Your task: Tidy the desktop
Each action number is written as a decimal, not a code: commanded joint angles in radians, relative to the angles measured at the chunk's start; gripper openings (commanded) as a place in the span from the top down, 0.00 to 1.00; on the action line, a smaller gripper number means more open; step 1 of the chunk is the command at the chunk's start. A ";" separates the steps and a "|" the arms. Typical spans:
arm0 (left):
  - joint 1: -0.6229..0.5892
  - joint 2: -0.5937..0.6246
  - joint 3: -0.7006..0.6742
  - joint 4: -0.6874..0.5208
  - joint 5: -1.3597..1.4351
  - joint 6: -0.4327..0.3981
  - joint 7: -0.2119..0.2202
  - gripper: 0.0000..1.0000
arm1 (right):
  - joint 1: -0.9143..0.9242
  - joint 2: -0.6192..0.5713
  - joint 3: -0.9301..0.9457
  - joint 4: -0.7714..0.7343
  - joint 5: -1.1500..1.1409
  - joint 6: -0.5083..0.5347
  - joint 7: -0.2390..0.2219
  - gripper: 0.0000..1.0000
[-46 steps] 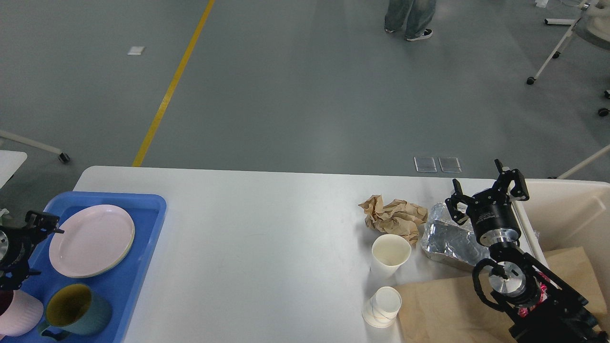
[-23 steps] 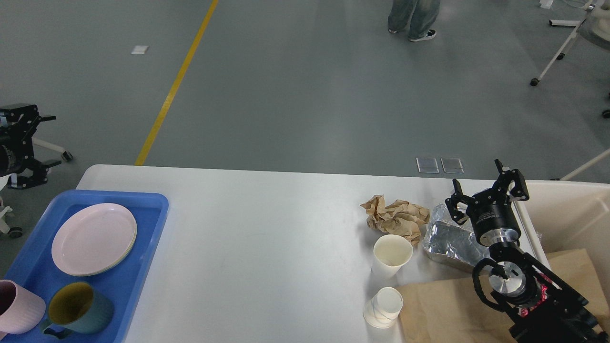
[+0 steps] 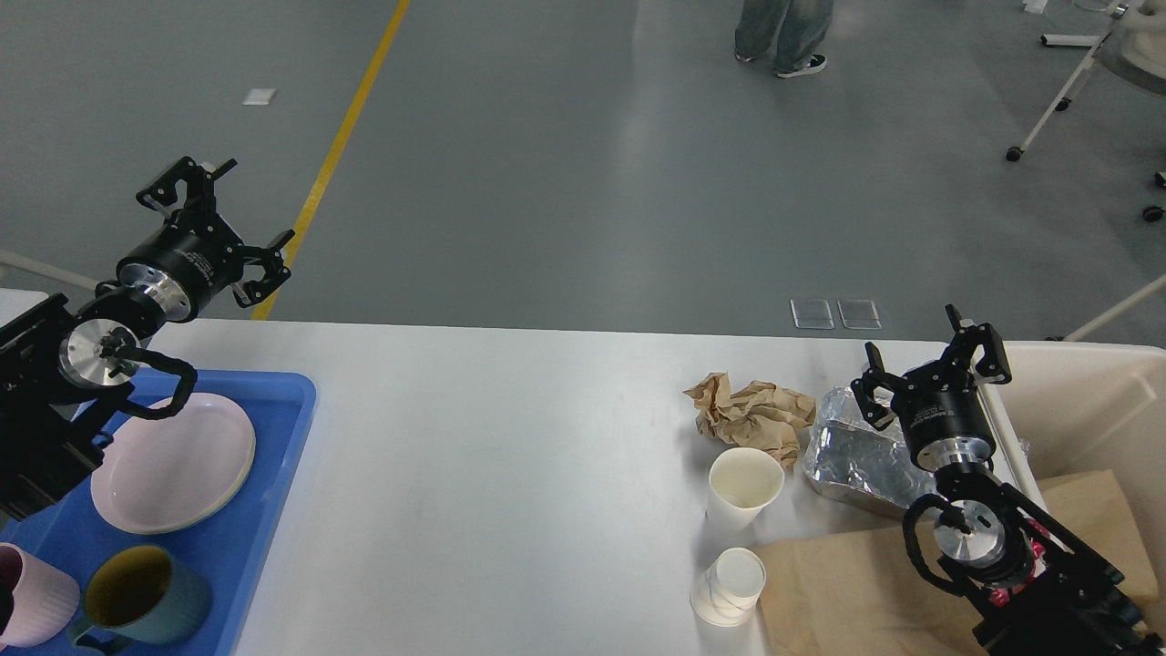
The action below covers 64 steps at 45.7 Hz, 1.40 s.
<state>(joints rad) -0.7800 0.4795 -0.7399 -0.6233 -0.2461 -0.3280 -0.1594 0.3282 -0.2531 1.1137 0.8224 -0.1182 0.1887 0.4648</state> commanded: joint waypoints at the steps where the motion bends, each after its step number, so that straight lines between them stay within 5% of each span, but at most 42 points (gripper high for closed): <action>1: 0.128 -0.030 -0.219 -0.036 0.008 -0.071 -0.089 0.04 | 0.000 0.000 0.000 0.000 0.000 0.000 0.000 0.00; 7: 0.293 -0.015 -0.243 -0.142 0.019 -0.290 -0.084 0.04 | 0.000 0.000 0.000 0.001 0.000 0.000 0.000 0.00; 13: 0.415 -0.022 -0.265 -0.188 0.036 -0.201 -0.089 0.04 | 0.000 0.000 0.000 0.001 0.000 0.000 0.000 0.00; 20: 0.519 -0.074 -0.404 -0.214 0.109 -0.204 -0.089 0.04 | 0.000 0.000 0.000 0.001 0.000 0.000 0.000 0.00; 30: 0.532 -0.133 -0.542 -0.240 0.255 -0.204 -0.089 0.04 | 0.000 0.000 0.000 0.000 0.000 0.000 0.000 0.00; 42: 0.536 -0.131 -0.529 -0.231 0.257 -0.298 -0.089 0.04 | 0.000 0.000 0.000 0.001 0.000 0.000 0.000 0.00; 50: 0.536 -0.128 -0.542 -0.222 0.245 -0.287 -0.084 0.04 | 0.000 0.000 0.000 0.001 0.000 0.000 0.000 0.00; 64: 0.452 -0.130 -0.558 -0.058 0.231 -0.279 -0.088 0.04 | 0.000 0.000 0.000 0.001 0.000 0.000 0.000 0.00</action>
<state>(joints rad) -0.2943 0.3422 -1.2977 -0.7141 -0.0148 -0.6091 -0.2517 0.3283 -0.2531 1.1137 0.8238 -0.1181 0.1887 0.4648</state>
